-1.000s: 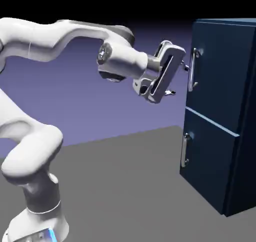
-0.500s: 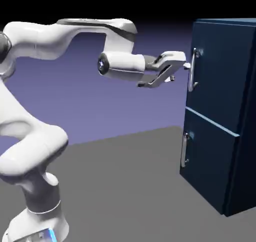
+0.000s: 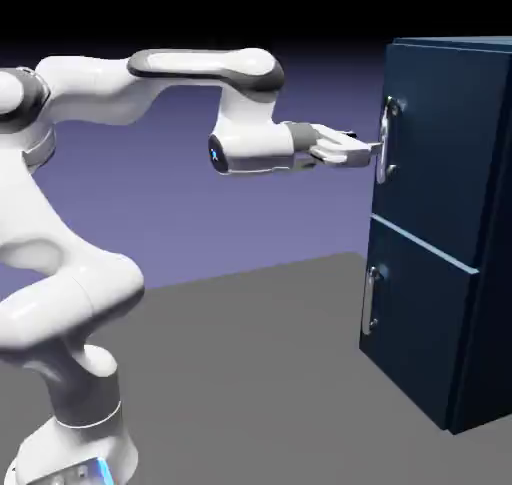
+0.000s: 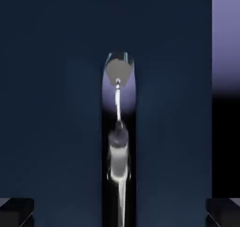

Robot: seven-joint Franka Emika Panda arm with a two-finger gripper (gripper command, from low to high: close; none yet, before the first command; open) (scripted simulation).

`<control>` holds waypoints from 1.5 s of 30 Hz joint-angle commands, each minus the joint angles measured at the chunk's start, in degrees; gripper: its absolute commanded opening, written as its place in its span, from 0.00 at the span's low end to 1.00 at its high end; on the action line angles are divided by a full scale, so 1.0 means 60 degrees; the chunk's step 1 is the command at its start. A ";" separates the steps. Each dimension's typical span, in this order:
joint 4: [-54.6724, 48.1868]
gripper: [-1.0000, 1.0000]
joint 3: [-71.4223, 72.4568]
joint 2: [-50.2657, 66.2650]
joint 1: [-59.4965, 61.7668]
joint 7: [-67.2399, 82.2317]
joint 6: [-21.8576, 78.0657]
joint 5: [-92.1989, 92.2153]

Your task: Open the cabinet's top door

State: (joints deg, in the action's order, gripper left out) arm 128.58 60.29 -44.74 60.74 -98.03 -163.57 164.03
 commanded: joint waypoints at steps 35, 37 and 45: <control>0.0470 0.00 -0.7487 0.3456 -0.8147 0.5054 0.0533 -0.0247; 0.0751 0.00 -0.7892 0.3245 -0.8537 0.4395 0.0689 -0.1077; 0.1920 0.00 -0.9513 0.2297 -0.9834 0.1987 0.1569 -0.4400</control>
State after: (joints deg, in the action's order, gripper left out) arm 140.09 3.21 -30.95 1.76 -86.10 -154.20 137.65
